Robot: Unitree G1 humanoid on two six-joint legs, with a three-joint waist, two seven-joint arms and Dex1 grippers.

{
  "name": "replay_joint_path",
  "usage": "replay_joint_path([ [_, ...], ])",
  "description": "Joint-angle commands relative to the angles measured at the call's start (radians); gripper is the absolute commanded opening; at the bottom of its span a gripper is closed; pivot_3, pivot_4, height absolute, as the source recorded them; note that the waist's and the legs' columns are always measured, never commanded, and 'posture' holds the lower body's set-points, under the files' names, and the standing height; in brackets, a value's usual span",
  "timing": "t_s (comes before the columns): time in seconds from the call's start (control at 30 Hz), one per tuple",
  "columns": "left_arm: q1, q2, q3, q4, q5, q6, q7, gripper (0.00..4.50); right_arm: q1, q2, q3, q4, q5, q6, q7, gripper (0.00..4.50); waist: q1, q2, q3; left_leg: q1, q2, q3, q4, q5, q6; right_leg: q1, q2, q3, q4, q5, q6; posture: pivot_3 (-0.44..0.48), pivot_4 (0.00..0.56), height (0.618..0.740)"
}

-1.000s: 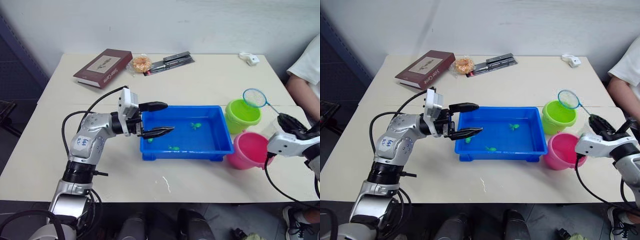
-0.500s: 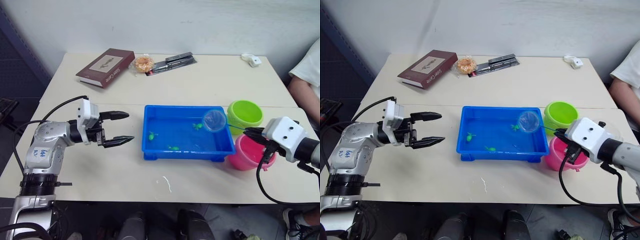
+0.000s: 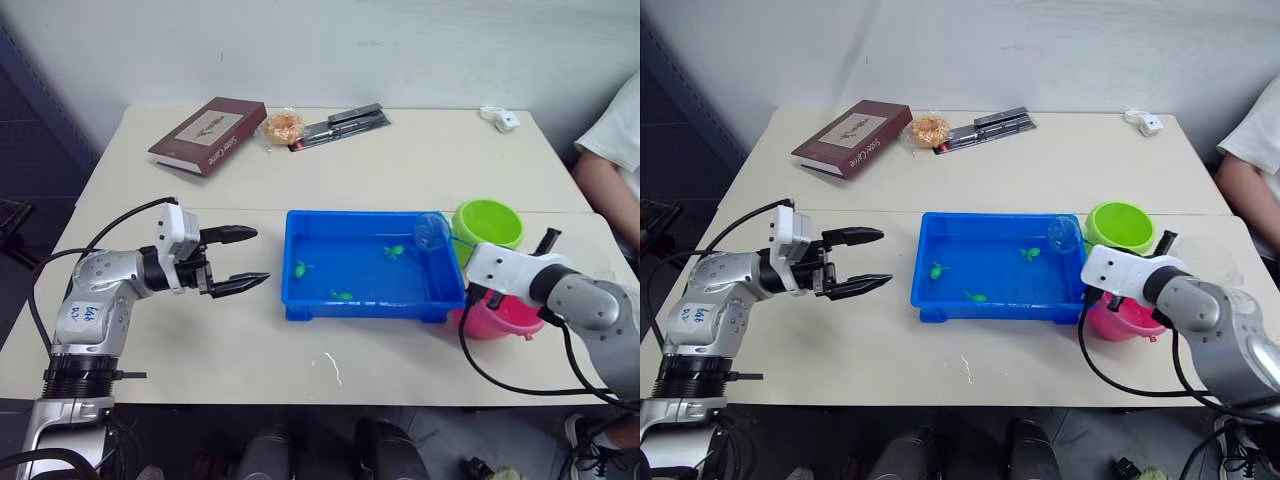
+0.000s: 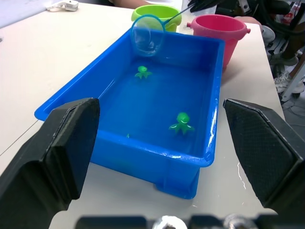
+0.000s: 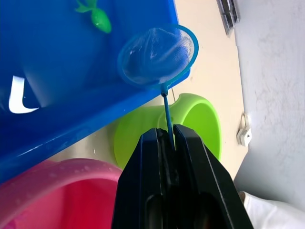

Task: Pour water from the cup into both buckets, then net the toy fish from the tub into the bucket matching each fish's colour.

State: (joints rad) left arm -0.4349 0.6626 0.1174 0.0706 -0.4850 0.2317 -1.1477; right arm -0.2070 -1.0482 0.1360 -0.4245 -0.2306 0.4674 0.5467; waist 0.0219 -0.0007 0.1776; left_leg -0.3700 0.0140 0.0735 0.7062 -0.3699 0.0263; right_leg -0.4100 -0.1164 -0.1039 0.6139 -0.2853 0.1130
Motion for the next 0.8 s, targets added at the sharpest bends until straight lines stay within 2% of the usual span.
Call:
replay_joint_path([
  [0.03,-0.019,-0.001,0.007,-0.042,-0.013,0.004,0.009,4.46,-0.043,0.02,0.055,-0.011,-0.08,0.04,0.039,0.0,0.002,0.0,0.0,0.0,0.0,0.0,0.0,0.0,0.0,0.0,0.0,0.0,0.0,0.0,0.0,0.0,0.15,0.74],
  [0.33,-0.012,-0.01,0.01,-0.079,-0.019,0.022,0.024,4.46,-0.114,0.117,0.127,-0.035,-0.131,0.129,0.13,0.0,-0.001,0.0,0.0,0.0,0.0,0.0,0.0,0.0,0.0,0.0,0.0,0.0,0.0,0.0,0.0,0.0,0.15,0.74],
  [0.47,-0.012,-0.012,0.011,-0.08,-0.018,0.022,0.027,4.46,-0.111,0.243,0.062,-0.075,-0.031,0.313,0.169,0.0,0.0,0.0,0.0,0.0,0.0,0.0,0.0,0.0,0.0,0.0,0.0,0.0,0.0,0.0,0.0,0.0,0.15,0.74],
  [0.6,-0.016,-0.014,0.011,-0.074,-0.015,0.02,0.025,4.46,-0.123,0.289,0.021,-0.107,0.036,0.444,0.203,0.0,0.001,0.0,0.0,0.0,0.0,-0.001,0.0,0.0,0.0,0.0,0.0,0.0,0.0,0.0,0.0,0.0,0.15,0.74],
  [0.8,-0.042,-0.021,0.0,-0.069,-0.014,0.018,0.017,4.46,-0.141,0.369,-0.199,-0.209,0.274,0.744,0.285,0.0,0.002,0.0,0.0,-0.001,0.0,-0.002,0.0,0.0,0.0,0.0,0.0,-0.001,0.0,0.0,0.0,0.0,0.15,0.74],
])
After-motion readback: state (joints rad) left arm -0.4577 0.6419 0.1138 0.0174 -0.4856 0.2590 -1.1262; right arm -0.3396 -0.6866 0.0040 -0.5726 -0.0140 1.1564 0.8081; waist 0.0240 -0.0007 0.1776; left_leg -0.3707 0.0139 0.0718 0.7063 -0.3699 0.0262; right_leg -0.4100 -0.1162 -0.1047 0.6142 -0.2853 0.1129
